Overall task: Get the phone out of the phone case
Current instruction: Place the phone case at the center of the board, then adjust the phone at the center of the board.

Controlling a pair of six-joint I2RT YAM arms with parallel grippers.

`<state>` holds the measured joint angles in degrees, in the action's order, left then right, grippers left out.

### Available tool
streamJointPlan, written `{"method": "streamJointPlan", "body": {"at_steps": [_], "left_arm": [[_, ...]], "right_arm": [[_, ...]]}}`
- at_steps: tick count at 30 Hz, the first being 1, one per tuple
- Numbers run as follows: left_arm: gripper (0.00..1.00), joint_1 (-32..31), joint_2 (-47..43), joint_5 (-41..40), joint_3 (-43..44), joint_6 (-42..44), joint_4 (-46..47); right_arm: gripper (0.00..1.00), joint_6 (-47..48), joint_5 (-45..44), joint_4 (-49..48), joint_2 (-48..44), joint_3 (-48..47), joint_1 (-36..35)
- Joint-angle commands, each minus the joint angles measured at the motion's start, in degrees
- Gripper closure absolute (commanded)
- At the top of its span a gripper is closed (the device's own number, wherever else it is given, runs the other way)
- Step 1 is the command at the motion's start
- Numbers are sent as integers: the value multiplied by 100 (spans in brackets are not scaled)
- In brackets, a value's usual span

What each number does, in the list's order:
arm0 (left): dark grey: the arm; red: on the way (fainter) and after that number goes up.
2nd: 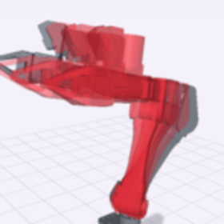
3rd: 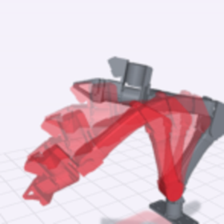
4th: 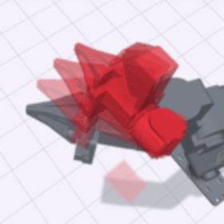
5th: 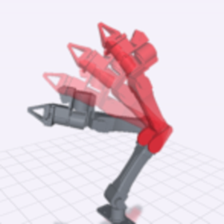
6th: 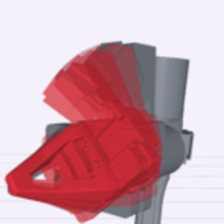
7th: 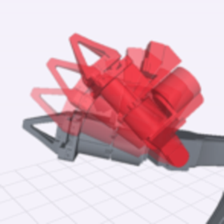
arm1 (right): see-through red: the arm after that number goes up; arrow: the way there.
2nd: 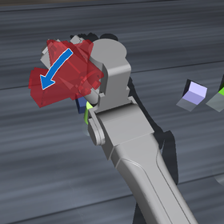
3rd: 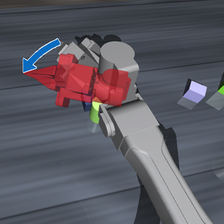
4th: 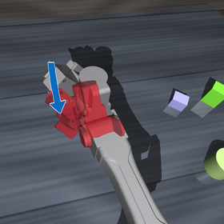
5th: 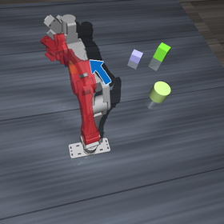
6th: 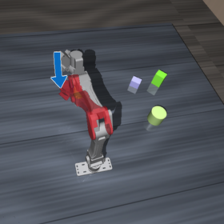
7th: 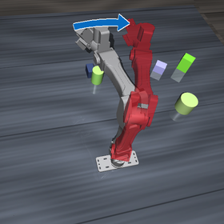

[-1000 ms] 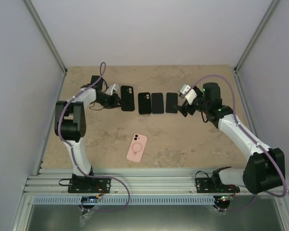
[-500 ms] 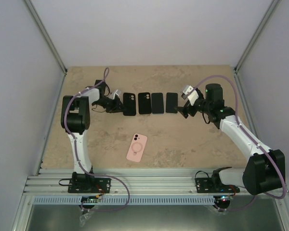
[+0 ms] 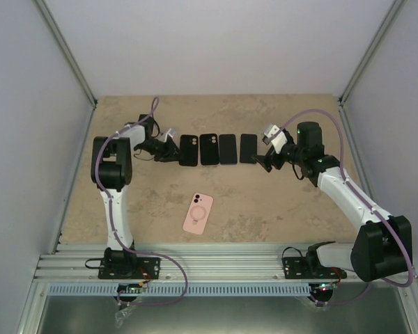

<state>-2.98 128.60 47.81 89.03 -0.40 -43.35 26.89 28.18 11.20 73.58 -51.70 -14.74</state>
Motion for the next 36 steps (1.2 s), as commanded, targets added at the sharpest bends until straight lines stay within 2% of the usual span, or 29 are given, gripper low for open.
{"method": "streamJointPlan", "body": {"at_steps": [1, 3, 6, 8, 13, 22, 27, 30, 36], "left_arm": [[78, -25, 141, -401, 207, -113, 77], [70, -31, 110, -580, 223, -147, 81], [50, -35, -39, -846, 228, -150, 69], [41, -36, -191, -1019, 208, -103, 15], [3, -53, -1002, -1737, -81, 110, 21], [1, -335, -2654, -2627, -768, 253, -241], [1, -1046, -3471, -2995, -1463, 103, -453], [1, -1541, -3798, -3054, -1952, -324, -577], [1, -2123, -4038, -3305, -2418, -671, -863]], "right_arm": [[2, -83, 151, -98, -52, 96, 50], [2, -84, 161, -107, -70, 103, 50], [2, -91, 179, -109, -99, 119, 58], [2, -101, 179, -118, -123, 122, 59], [2, -172, 108, -200, -231, 155, 98], [2, -282, 145, -265, -436, 197, 229], [2, -315, 146, -350, -532, 292, 313], [2, -339, 152, -372, -595, 314, 359], [2, -386, 185, -428, -728, 394, 477]]}}
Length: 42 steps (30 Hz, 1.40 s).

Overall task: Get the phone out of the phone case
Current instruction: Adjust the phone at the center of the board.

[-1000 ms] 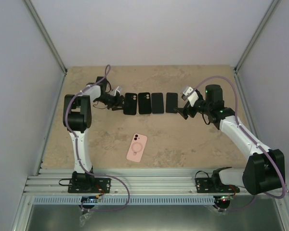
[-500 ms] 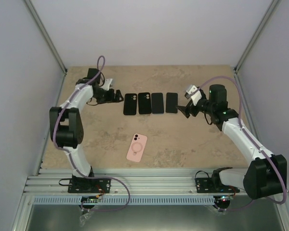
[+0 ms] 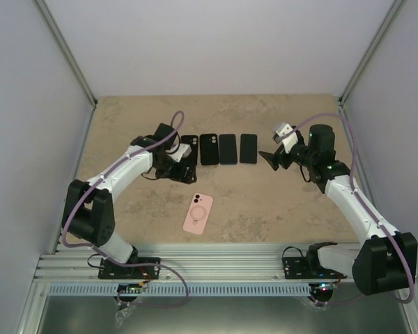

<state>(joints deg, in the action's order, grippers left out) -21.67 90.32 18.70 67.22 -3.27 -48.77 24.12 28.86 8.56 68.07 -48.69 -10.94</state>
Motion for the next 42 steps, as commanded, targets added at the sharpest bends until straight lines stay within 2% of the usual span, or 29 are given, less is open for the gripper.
{"method": "streamJointPlan", "body": {"at_steps": [1, 4, 9, 16, 42], "left_arm": [[0, -387, -244, -498, -340, -476, -356], [1, -755, -449, -515, -643, -706, -279], [1, -1257, -542, -1145, -928, -1073, -2], [1, -1985, -152, -1752, -841, -1333, 145], [1, -2772, 1019, -1665, -526, -1418, 550]], "right_arm": [[2, -116, 120, -188, -191, 107, 118], [2, -152, 182, -262, -241, 176, 189], [2, -189, 274, -302, -196, 191, 232], [2, -198, 297, -315, -180, 206, 267], [2, -215, 418, -414, -108, 289, 382]]}}
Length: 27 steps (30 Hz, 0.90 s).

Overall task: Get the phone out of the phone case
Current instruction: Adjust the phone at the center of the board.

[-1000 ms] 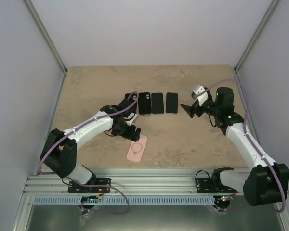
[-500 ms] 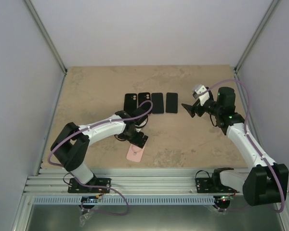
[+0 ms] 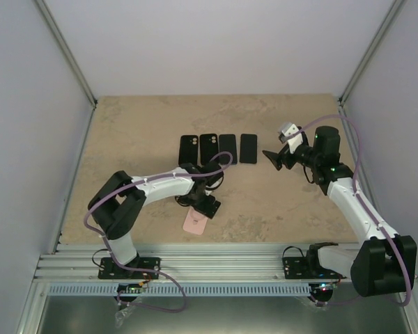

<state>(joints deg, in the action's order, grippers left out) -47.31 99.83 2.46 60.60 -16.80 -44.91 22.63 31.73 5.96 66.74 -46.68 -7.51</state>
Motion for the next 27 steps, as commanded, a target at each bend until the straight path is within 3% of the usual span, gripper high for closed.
{"method": "streamJointPlan", "body": {"at_steps": [1, 4, 8, 14, 20, 27], "left_arm": [[1, -257, 114, -49, 144, -51, 172], [4, -295, 282, -89, 164, 11, 188], [20, -345, 422, -215, 229, 205, 281], [26, -472, 718, -978, 630, 463, 250], [25, -442, 1228, -1405, 1505, 1285, 498], [17, -231, 1479, -620, 1751, 1634, 196]], "right_arm": [[2, -66, 132, -160, 31, 96, 39], [2, -66, 133, -158, 27, 91, 39], [2, -74, 138, -157, 22, 88, 39], [2, -66, 131, -157, 8, 97, 39], [2, -57, 156, -138, -4, 93, 48], [2, -31, 128, -95, -46, 70, 48]]}}
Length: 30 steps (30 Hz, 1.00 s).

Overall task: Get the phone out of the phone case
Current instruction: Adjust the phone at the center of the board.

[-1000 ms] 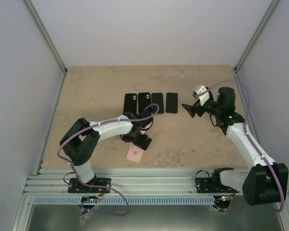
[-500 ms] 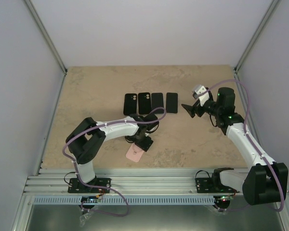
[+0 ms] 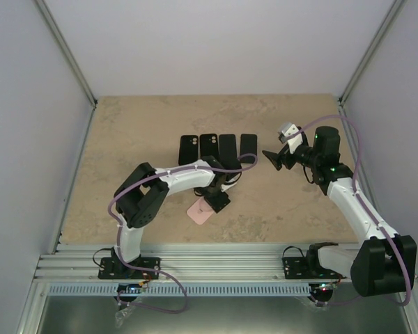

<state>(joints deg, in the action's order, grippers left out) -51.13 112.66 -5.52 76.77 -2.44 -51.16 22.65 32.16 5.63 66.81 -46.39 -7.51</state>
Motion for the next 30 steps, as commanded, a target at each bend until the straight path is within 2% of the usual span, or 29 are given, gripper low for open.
{"method": "streamJointPlan", "body": {"at_steps": [1, 4, 8, 15, 21, 23, 30], "left_arm": [[15, 189, 173, 269, 61, 219, 781], [1, 218, -24, 272, -254, 229, 797], [0, 218, -414, 142, -723, 234, 883], [1, 218, -598, 92, -1250, 116, 652], [1, 218, -648, 525, -1503, -39, 582], [3, 218, -601, 551, -1523, -32, 635], [25, 236, -359, 448, -1284, -63, 751]], "right_arm": [[2, -40, 92, -64, -57, 42, 48], [2, -50, 102, -70, -53, 30, 48], [2, -60, 115, -70, -58, 25, 47], [2, -51, 109, -85, -68, 34, 47], [2, -42, 93, -79, -80, 43, 48], [2, -50, 97, -95, -68, 51, 48], [2, -121, 106, -98, 1, -45, 46]]}}
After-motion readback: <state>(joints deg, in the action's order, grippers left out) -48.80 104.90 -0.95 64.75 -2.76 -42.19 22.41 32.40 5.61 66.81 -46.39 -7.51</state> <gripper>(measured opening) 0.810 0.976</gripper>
